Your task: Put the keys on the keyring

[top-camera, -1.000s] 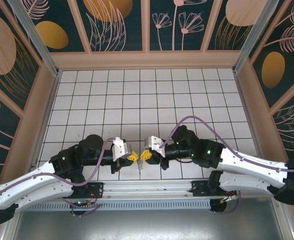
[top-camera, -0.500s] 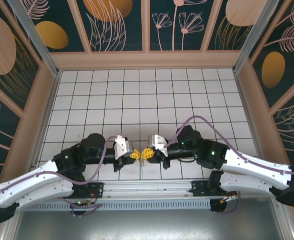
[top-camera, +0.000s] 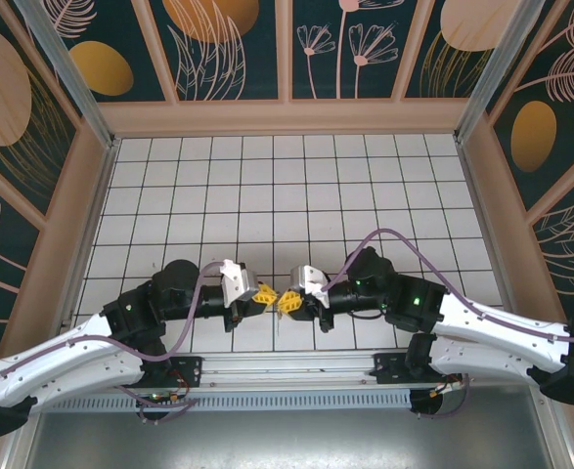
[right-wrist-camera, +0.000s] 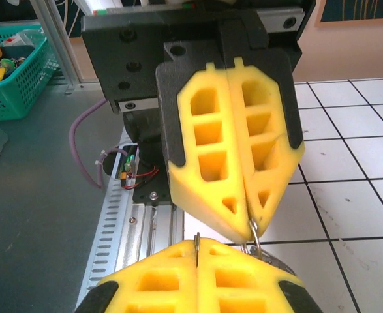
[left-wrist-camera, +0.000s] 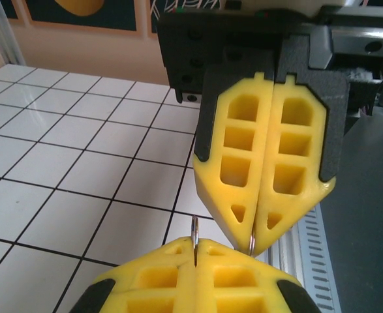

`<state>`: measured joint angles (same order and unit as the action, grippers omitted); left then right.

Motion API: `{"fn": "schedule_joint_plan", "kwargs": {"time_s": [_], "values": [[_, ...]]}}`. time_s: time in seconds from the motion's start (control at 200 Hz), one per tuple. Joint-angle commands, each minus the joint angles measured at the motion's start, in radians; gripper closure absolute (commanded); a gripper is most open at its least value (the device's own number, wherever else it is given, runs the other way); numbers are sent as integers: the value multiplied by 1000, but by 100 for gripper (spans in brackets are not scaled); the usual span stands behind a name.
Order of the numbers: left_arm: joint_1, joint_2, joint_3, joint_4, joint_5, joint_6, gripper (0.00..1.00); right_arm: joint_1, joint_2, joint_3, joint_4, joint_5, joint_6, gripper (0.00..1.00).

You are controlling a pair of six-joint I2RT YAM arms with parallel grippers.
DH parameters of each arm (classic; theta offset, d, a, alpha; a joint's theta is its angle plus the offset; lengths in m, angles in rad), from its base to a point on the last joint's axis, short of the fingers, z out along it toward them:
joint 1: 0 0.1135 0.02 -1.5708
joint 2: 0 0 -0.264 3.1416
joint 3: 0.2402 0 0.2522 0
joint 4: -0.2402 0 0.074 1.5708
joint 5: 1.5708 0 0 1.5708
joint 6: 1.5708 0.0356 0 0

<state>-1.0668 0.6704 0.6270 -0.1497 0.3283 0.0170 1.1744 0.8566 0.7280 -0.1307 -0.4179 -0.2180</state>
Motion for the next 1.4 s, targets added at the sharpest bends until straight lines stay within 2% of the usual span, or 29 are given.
{"fn": "schedule_joint_plan", "kwargs": {"time_s": [0.0,1.391], "values": [[2,-19,-14,79,-9,-18,100,5,-23,-12,39,8,20,100],[2,-9,-28,128,12,2,100,-34,-46,-37,84,-21,34,100]]}}
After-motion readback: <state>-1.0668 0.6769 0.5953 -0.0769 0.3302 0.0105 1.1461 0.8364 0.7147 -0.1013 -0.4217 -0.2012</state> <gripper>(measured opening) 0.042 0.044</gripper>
